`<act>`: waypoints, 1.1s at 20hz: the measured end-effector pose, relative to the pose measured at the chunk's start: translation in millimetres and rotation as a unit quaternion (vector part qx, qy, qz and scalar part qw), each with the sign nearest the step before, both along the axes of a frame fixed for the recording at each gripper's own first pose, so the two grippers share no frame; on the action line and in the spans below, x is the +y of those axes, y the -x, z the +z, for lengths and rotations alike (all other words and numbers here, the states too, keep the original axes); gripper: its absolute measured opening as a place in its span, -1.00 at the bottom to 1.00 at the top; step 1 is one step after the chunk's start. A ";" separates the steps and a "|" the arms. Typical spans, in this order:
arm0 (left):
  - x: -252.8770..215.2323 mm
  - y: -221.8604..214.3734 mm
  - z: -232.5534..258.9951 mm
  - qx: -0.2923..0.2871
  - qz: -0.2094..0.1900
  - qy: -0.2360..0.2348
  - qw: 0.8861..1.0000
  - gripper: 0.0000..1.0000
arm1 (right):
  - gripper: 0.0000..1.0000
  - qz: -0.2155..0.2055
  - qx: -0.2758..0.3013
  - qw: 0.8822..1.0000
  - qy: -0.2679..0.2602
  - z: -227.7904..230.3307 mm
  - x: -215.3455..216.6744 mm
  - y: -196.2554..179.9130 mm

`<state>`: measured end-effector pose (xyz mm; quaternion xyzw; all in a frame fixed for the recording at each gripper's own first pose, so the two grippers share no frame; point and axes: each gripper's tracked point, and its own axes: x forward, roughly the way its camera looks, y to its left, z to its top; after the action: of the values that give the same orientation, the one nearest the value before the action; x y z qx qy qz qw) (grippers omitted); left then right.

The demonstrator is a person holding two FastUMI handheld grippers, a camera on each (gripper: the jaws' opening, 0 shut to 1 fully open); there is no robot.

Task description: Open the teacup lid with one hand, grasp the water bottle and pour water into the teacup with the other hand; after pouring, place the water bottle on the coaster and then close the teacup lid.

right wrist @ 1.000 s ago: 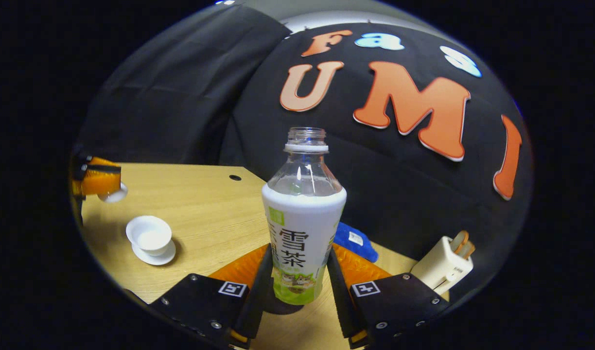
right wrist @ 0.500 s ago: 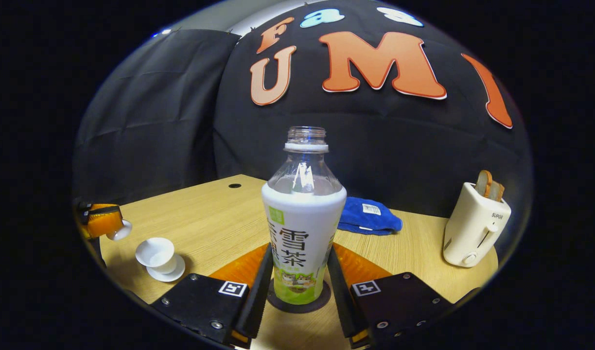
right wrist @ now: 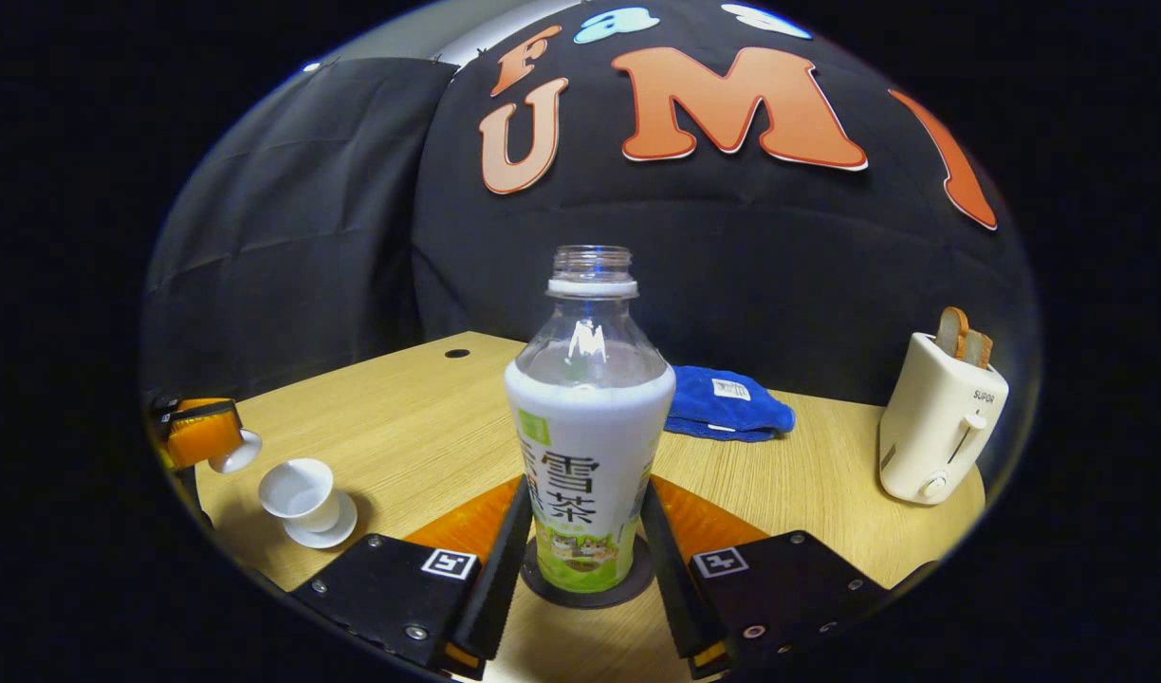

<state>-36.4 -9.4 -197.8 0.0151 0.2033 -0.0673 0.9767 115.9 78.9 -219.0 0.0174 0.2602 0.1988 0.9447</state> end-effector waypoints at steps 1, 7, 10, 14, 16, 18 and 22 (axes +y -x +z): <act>-3.6 -1.1 0.6 -0.001 -0.002 0.002 1.000 -0.55 | 0.39 0.002 0.004 1.000 0.002 0.4 -0.2 7.7; -18.0 -13.7 -5.7 -0.005 -0.010 0.015 1.000 -0.55 | 0.84 0.009 -0.004 1.000 0.011 9.2 -2.6 14.5; -23.8 -18.8 -16.4 0.005 -0.015 0.014 1.000 -0.48 | 0.95 0.003 -0.016 1.000 0.015 16.0 -9.7 19.9; -27.9 -23.4 -29.2 0.015 -0.022 -0.002 1.000 -0.55 | 0.95 0.000 -0.014 1.000 0.005 19.6 -19.9 32.8; -29.1 -24.0 -36.9 0.021 -0.026 -0.007 0.999 -0.48 | 0.95 -0.004 -0.013 1.000 0.003 19.6 -26.0 40.3; -30.0 -22.6 -44.8 0.031 -0.027 -0.013 0.999 -0.48 | 0.95 -0.010 -0.010 1.000 -0.004 19.8 -32.0 46.5; -25.9 -22.8 -53.0 0.038 -0.023 -0.025 0.999 -0.48 | 0.96 -0.026 -0.018 0.999 -0.010 29.2 -43.6 55.1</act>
<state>-13.6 -35.4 -250.9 0.0419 0.2418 -0.0846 0.9657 60.7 35.3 -189.8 0.0300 0.2409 0.1768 0.9539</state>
